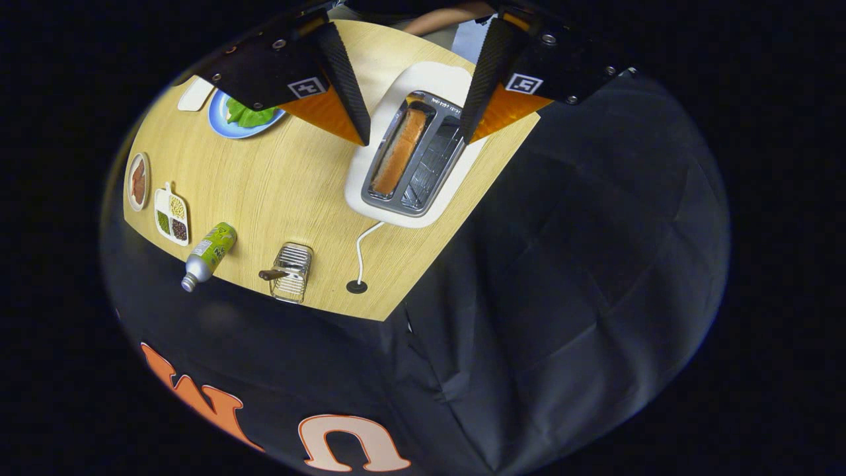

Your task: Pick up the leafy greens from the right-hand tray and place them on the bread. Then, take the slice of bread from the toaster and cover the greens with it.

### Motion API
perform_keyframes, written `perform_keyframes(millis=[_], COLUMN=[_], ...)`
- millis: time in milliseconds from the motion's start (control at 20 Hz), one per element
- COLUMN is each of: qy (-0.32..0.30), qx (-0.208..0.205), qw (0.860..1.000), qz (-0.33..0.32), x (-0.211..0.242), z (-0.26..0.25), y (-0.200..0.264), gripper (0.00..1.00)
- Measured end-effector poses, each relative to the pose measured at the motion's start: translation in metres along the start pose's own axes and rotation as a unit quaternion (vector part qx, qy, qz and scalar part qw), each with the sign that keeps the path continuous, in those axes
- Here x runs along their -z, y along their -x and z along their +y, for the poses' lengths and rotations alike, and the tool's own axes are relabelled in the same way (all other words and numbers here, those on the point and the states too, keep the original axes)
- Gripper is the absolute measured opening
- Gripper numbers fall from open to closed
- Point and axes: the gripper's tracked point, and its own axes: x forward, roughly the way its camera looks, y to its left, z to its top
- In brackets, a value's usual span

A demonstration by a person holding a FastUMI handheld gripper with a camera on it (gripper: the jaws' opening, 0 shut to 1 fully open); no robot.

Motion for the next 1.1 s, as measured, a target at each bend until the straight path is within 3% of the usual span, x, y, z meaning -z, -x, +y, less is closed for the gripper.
perform_keyframes(millis=[200,550,850,1100], qy=[-0.013,-0.04,-0.059,-0.067], qx=[0.008,0.039,0.054,0.033], qw=[1.0,0.998,0.996,0.997], qz=[0.011,0.026,0.027,0.01], x=[-0.005,-0.014,-0.013,-0.012], z=[0.003,-0.008,-0.02,-0.017], y=[-0.021,-0.04,-0.04,-0.033], gripper=[0.77,0.36,0.18,0.14])
